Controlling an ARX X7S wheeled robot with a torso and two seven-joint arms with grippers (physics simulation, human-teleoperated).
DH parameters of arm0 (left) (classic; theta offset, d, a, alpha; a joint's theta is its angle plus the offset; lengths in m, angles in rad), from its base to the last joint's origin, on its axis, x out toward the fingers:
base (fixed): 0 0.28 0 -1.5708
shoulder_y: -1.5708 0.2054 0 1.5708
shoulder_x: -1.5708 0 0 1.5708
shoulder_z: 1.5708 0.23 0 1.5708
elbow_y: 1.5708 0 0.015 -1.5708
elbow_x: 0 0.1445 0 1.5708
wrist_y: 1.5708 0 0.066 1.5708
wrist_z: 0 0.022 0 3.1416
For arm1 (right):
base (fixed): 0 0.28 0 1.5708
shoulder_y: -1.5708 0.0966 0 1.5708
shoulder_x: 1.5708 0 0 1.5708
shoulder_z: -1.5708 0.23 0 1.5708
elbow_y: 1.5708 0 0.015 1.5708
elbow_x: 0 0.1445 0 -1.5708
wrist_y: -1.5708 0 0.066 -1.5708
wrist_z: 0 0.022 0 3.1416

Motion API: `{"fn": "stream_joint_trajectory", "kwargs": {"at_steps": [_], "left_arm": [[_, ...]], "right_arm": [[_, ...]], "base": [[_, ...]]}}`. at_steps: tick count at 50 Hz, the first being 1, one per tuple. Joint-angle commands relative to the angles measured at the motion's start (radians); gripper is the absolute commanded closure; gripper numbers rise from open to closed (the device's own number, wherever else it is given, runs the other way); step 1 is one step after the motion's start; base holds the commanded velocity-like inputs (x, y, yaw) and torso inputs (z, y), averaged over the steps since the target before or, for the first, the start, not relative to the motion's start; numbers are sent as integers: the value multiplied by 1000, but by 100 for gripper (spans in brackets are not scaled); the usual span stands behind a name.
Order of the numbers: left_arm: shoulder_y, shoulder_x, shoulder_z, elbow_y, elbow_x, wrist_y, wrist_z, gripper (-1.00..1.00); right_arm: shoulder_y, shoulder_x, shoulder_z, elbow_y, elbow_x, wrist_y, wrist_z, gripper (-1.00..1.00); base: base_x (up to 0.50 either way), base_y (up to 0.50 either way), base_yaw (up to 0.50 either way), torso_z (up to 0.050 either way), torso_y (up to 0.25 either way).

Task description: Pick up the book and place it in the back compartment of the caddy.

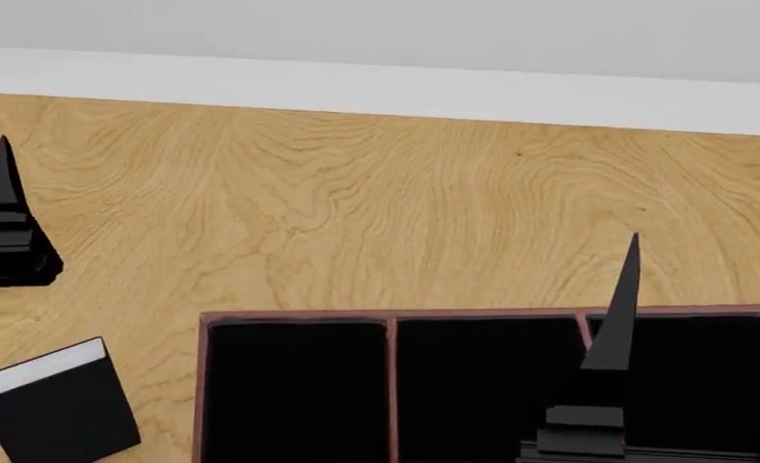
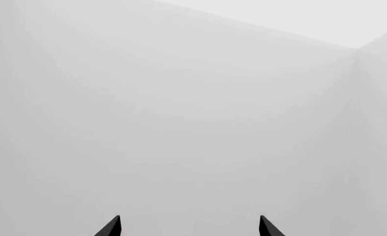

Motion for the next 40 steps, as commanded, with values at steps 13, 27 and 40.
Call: {"fn": "stream_joint_trajectory", "kwargs": {"at_steps": [13,27,40], "left_arm": [[-512,-89,126,-409,-53,-169,263,-100],[-720,-121,319,-659,3,-235,469,-100],[-902,-104,501,-964,72,-216,688,-100]], "right_arm": [[-15,33,-21,2,-7,-41,22,-100],[-5,47,-47,-6,-16,-44,28,-100],[-34,87,-70,5,-48,-95,55,-100]], "base": [[0,0,0,0,0],[0,0,0,0,0],[0,0,0,0,0]]}}
